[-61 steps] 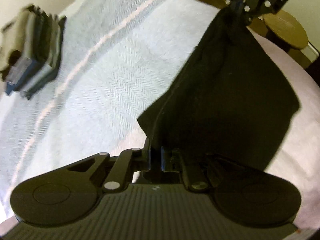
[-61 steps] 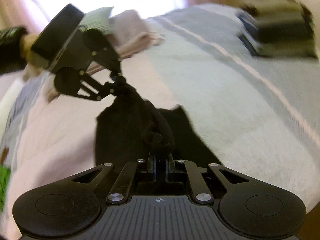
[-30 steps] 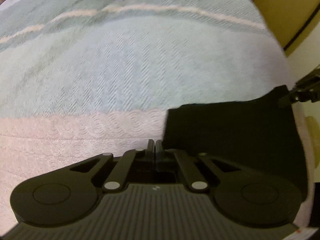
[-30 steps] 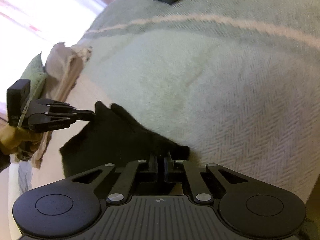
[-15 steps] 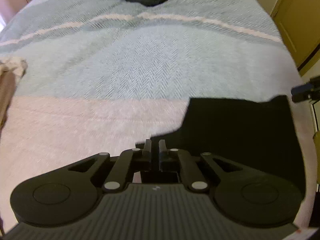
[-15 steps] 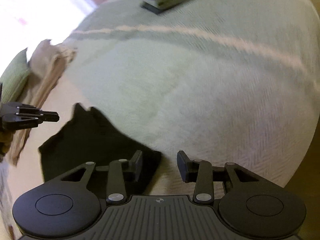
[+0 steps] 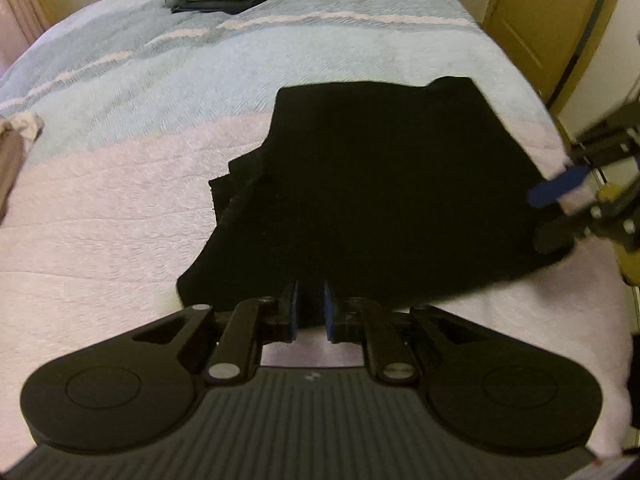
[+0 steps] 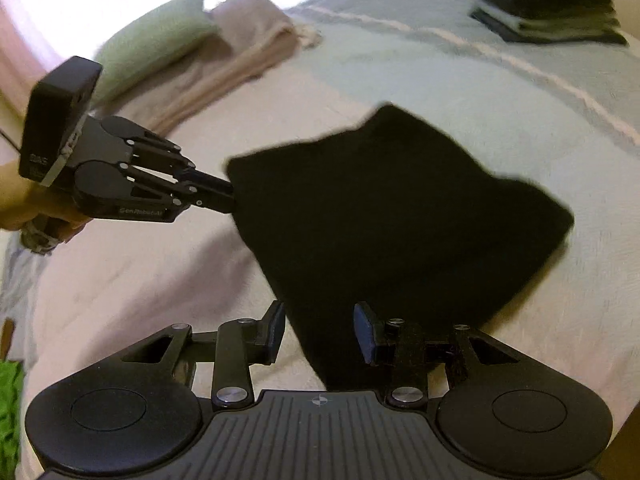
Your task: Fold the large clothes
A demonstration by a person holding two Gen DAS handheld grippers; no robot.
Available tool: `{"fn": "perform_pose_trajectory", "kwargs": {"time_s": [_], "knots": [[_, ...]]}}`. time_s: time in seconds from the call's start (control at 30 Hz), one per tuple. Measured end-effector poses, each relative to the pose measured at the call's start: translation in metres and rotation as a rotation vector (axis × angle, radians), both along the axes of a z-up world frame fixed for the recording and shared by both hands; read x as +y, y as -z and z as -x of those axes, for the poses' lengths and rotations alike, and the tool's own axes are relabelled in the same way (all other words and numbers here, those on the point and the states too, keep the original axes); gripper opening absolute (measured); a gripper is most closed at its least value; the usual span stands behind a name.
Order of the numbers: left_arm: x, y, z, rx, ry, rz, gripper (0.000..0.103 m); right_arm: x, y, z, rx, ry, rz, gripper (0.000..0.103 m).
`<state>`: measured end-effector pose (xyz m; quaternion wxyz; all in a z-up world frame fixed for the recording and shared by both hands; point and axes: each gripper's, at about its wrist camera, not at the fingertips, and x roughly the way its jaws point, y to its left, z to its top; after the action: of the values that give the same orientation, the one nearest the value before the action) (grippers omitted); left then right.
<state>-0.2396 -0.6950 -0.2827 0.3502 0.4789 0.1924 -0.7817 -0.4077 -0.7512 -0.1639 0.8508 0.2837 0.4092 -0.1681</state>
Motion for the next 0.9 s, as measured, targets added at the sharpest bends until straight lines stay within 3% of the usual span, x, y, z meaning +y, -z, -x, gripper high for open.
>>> {"fn": "perform_pose_trajectory", "kwargs": {"time_s": [0.13,0.27,0.37,0.5,0.6,0.73,0.9], "knots": [[-0.023,0.028,-0.008,0.022,-0.063,-0.02,0.011,-0.006,0.026,0.02,0.028,0.029,-0.034,0.035],[-0.029,0.033,-0.02,0.038,-0.095,-0.037,0.012,-0.009,0.033,0.038,0.062,0.034,-0.065,0.036],[-0.026,0.022,-0.023,-0.017,-0.108,-0.031,0.012,-0.002,0.018,0.043,0.101,0.059,-0.046,0.038],[-0.015,-0.001,-0.026,-0.069,-0.082,-0.032,0.012,0.03,-0.012,0.032,0.139,-0.059,0.132,0.055],[-0.005,-0.01,-0.025,-0.119,-0.064,-0.082,0.012,0.046,-0.019,0.022,0.144,-0.092,0.133,0.056],[0.012,-0.022,-0.026,-0.141,-0.063,-0.095,0.012,0.058,-0.035,0.018,0.16,-0.052,0.133,0.057],[0.026,-0.034,-0.022,-0.118,-0.036,-0.088,0.014,0.077,-0.054,0.001,0.178,-0.064,0.2,0.057]]}}
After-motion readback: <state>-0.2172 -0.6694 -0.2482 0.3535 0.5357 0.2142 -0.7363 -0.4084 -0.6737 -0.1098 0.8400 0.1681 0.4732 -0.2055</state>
